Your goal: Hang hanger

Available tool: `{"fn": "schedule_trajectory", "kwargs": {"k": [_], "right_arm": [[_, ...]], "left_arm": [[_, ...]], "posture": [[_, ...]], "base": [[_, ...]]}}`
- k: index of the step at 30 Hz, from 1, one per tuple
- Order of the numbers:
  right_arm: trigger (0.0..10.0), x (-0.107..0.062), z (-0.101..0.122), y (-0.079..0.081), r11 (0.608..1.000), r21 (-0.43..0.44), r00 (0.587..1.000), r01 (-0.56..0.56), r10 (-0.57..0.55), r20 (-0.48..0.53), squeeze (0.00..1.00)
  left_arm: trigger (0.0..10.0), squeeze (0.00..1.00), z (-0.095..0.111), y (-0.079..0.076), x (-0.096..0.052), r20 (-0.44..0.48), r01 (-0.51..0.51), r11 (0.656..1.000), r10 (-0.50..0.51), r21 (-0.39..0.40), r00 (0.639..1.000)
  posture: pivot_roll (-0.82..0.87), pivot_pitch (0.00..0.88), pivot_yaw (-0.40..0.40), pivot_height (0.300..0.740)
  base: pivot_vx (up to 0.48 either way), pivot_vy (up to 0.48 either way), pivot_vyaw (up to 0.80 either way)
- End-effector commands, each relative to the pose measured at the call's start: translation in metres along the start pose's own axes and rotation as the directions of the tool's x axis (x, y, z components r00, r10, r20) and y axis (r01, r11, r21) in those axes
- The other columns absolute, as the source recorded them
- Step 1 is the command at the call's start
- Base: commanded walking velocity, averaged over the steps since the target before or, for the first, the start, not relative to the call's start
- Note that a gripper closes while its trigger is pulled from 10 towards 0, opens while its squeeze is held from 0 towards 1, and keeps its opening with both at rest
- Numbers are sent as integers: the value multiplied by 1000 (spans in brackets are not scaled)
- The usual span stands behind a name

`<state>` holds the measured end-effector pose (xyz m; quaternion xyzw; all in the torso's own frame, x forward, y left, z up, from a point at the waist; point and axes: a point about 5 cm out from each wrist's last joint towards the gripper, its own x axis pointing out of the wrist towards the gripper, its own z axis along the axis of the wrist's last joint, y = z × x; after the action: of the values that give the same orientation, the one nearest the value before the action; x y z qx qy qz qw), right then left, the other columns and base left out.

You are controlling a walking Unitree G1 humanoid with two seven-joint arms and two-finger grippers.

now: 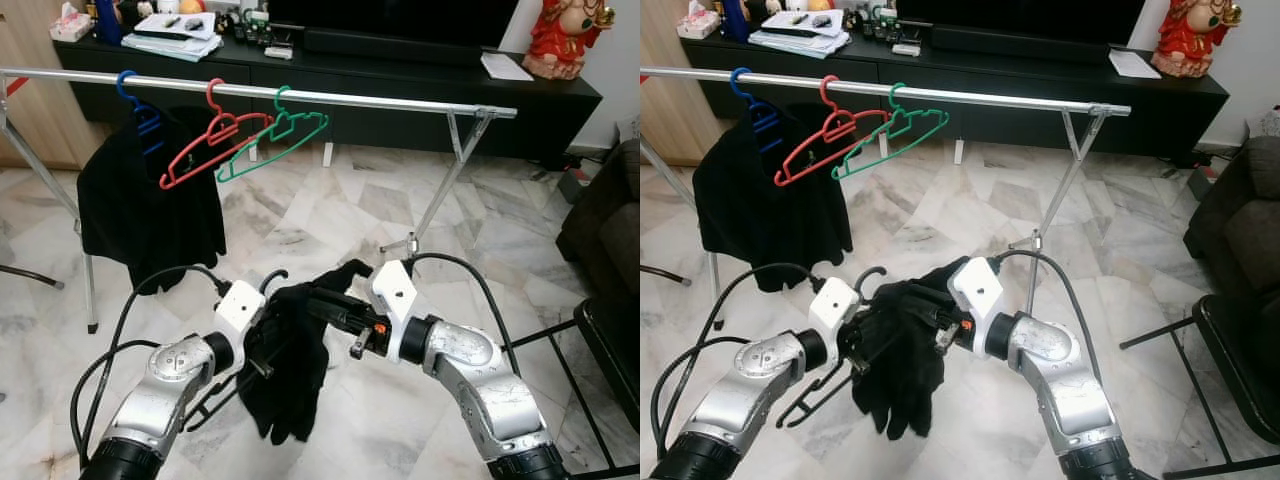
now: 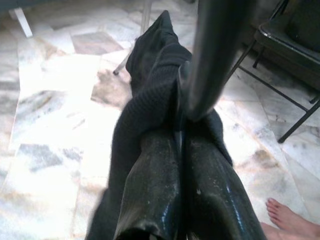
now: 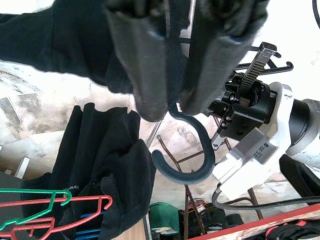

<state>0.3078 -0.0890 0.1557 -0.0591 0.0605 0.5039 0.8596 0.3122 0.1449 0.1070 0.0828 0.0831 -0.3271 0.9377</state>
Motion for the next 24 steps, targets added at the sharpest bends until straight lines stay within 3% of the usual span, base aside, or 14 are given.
{"fn": "schedule_trajectory", "kwargs": {"k": [1,6,11,12,13,14,16,18,21,24], "right_arm": [[10000,-3,1,1,1000,-13,1000,-4,4,4,1000],[10000,-3,1,0,1000,-24,1000,5,-5,-1,1000],[10000,-5,7,-13,994,-22,994,108,-107,22,1000],[10000,-9,11,-24,981,-22,981,193,-193,32,871],[10000,-10,11,-28,975,-23,975,222,-221,32,871],[10000,-14,11,-38,956,-33,957,292,-291,17,0],[10000,-27,11,-60,908,-54,909,416,-418,-14,0],[10000,-30,11,-64,904,-77,906,420,-422,-23,0],[10000,-33,14,-64,917,-121,922,379,-385,-37,0],[10000,-34,9,-58,949,-204,960,240,-263,-95,0]], "left_arm": [[10000,0,9,1,2,51,-1,1000,1,-3,999],[10000,0,8,1,1,51,-3,1000,3,-8,999],[10000,0,6,0,-1,44,12,1000,-12,-15,999],[10000,0,4,-1,-2,32,31,999,-30,-10,999],[10000,0,3,-2,-2,28,36,999,-36,-7,999],[10000,0,2,-3,-4,17,54,999,-54,3,998],[10000,0,-3,-7,-7,-20,112,993,-112,26,994],[10000,0,-6,-9,-9,-45,141,989,-140,35,989],[10000,0,-11,-13,-12,-68,178,984,-175,33,982],[10000,0,-13,-16,-13,-84,216,975,-212,47,974]], "posture": [[-12,159,-72,740],[-10,160,-72,740],[-13,162,-71,740],[-14,162,-70,740],[-14,162,-70,740],[-16,162,-70,740],[-15,163,-70,740],[-16,163,-69,740],[-18,163,-70,740],[-19,164,-72,740]], "base": [[0,0,0],[0,0,0],[0,0,0],[0,0,0],[0,0,0],[0,0,0],[0,0,0],[0,0,0],[0,0,0],[0,0,0]]}}
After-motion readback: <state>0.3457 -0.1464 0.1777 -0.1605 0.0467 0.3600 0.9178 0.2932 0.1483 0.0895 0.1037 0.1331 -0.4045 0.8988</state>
